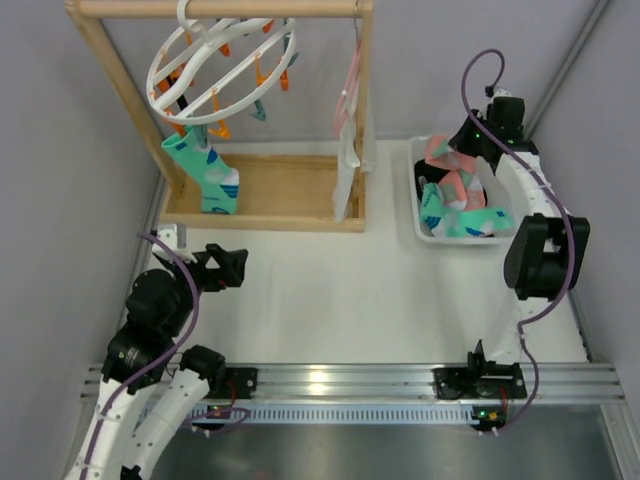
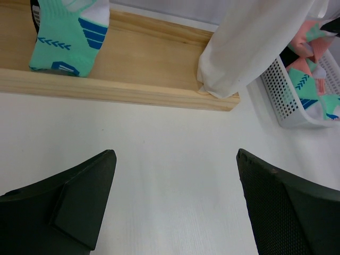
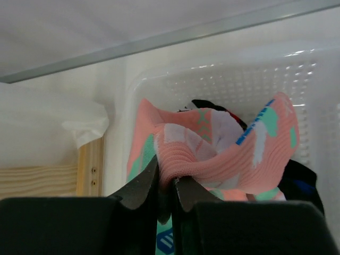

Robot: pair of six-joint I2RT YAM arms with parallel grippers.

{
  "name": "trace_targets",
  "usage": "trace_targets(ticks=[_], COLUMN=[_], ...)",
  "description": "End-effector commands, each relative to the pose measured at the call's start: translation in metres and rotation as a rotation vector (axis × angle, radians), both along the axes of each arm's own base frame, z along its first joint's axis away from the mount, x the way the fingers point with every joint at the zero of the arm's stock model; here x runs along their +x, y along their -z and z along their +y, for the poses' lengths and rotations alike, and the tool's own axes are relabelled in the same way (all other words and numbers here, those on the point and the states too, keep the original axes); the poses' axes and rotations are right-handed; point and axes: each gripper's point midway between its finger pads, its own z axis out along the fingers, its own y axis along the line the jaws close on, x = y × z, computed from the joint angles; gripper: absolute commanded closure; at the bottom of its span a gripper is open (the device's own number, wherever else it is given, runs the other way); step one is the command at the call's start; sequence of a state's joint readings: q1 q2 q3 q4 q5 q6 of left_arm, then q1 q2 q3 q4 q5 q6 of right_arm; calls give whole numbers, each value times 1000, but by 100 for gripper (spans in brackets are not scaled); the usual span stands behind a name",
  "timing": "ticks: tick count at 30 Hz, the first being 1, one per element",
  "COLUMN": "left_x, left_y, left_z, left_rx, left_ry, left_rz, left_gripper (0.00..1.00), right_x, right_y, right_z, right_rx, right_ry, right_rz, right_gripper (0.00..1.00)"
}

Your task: Remove the socks clipped to the hanger

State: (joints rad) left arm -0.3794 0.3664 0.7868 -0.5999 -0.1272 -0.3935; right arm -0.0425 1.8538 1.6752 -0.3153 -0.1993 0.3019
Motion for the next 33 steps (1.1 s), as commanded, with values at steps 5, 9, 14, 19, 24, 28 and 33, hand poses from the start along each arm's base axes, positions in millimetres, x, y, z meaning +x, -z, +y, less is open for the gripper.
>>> trace_targets(ticks=[5, 9, 14, 19, 24, 28, 33], left_x=[-2, -6, -5, -6, -15, -21, -35], left_y=[-5, -8, -13, -27, -59, -75, -88], left_z=[7, 10, 18, 38, 72, 87, 115], left_rx=[-5, -16, -21, 24, 31, 8, 9], left_ry=[-29, -42, -83, -176, -340, -419, -561], left_rz=[-34, -53, -69, -106, -153, -168, -191], left_gripper=[2, 1, 2, 1, 2, 2, 2], right_x=[20, 25, 21, 6, -22, -86, -179], right_y=[73, 86, 53, -30, -73, -121, -162], right_z=[34, 21, 15, 16, 3, 27, 67], right_rx=[222, 188, 210, 191, 170, 312, 473], right_ry=[-157, -118, -104, -114, -30, -106, -251], right_rz=[101, 137, 88, -55, -100, -292, -540], right_gripper=[90, 87, 48, 25, 9, 1, 1])
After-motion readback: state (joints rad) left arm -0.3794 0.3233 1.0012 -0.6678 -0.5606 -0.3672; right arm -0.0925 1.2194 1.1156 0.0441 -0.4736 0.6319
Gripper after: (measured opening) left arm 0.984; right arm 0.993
